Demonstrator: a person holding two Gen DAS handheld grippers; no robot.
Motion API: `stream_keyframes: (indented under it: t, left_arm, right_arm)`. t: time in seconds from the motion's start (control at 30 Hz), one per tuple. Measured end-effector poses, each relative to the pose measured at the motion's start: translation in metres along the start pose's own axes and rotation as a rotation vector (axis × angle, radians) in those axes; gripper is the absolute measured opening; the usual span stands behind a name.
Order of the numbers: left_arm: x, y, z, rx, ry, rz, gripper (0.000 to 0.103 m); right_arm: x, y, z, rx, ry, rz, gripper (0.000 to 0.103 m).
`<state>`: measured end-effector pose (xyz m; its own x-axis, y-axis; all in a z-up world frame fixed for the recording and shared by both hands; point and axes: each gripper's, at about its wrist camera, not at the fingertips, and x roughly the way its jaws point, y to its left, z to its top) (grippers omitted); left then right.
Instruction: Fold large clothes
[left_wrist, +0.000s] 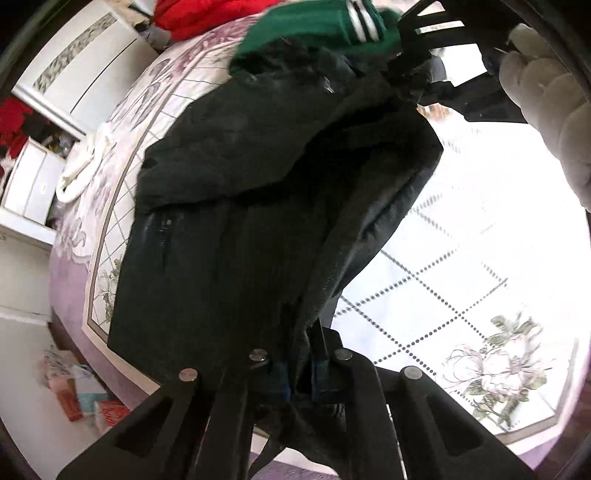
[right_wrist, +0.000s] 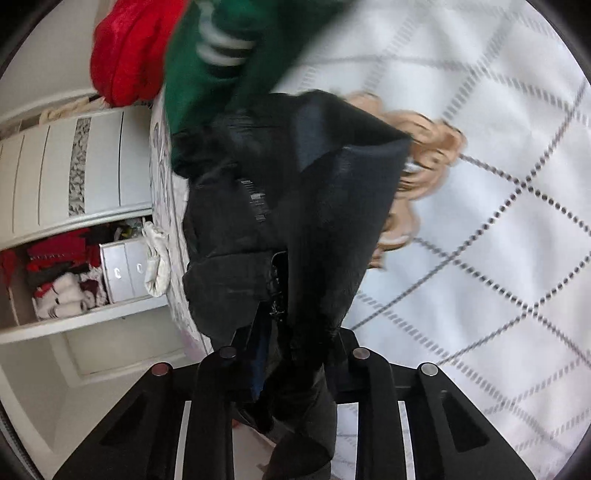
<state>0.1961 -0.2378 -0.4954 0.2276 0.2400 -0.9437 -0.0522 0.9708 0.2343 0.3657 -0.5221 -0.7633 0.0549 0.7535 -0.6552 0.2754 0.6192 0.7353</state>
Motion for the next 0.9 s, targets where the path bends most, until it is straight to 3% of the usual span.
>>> stream_keyframes:
  t: [0.27, 0.43, 0.6, 0.77, 0.83, 0.9]
  left_arm:
    - [-0.017, 0.115, 0.012, -0.143, -0.048, -0.097, 0.003]
    - [-0.006, 0.185, 0.013, -0.244, -0.058, -0.123, 0.003]
    - [0.031, 0.254, 0.005, -0.386, -0.016, -0.144, 0.003]
    - [0.092, 0.304, -0.012, -0.499, 0.067, -0.213, 0.003]
    - [0.107, 0.314, -0.018, -0.536, 0.092, -0.248, 0.01]
    - [0.123, 0.33, -0.029, -0.604, 0.12, -0.34, 0.011]
  right_arm:
    - [0.011, 0.137, -0.017, -0.133, -0.018, -0.119, 0.021]
    - [0.058, 0.226, -0.028, -0.232, -0.001, -0.148, 0.021]
    - [0.135, 0.297, -0.036, -0.299, 0.037, -0.203, 0.02]
    - [0.229, 0.322, -0.042, -0.338, 0.098, -0.332, 0.02]
    - [0.261, 0.321, -0.043, -0.343, 0.125, -0.379, 0.021]
    - [0.287, 0.32, -0.043, -0.356, 0.175, -0.43, 0.023]
